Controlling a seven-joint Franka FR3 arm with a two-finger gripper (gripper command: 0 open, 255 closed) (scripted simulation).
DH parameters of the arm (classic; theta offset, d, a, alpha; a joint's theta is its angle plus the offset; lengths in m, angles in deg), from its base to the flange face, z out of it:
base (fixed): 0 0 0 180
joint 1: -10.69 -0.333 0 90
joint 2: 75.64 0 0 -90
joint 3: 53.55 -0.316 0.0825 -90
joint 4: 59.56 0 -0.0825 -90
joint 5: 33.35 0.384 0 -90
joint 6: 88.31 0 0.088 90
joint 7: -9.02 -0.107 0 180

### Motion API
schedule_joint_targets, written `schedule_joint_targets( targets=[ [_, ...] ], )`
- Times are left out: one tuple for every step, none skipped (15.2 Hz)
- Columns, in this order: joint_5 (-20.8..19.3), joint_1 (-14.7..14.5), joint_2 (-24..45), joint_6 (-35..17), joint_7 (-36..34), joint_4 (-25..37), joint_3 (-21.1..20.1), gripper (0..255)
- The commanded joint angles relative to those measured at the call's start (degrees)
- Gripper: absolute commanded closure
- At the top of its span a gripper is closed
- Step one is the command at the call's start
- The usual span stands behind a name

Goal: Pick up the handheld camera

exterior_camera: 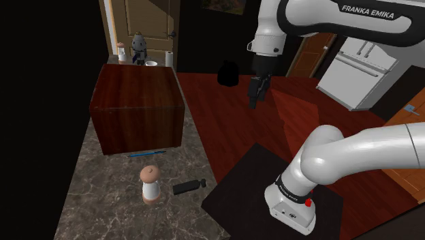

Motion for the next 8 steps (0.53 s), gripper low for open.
schedule_joint_targets(
  targets=[
    [0.0,0.0,0.0,0.0,0.0,0.0,0.0,0],
    [0.0,-0.6,0.5,-2.1,0.9,-1.4,-0.5,0],
    [0.0,-1.3,1.1,-4.2,1.8,-2.7,-0.9,0],
    [0.1,-1.9,1.8,-6.3,2.7,-3.9,-1.4,0],
    [0.1,-2.5,2.6,-8.5,3.6,-5.1,-1.9,0],
    [0.1,-3.1,3.5,-10.6,4.5,-6.3,-2.4,0],
    [0.1,-3.8,4.4,-12.8,5.3,-7.3,-2.9,0],
    [0.2,-4.4,5.4,-15.1,6.2,-8.3,-3.4,0]
  ],
)
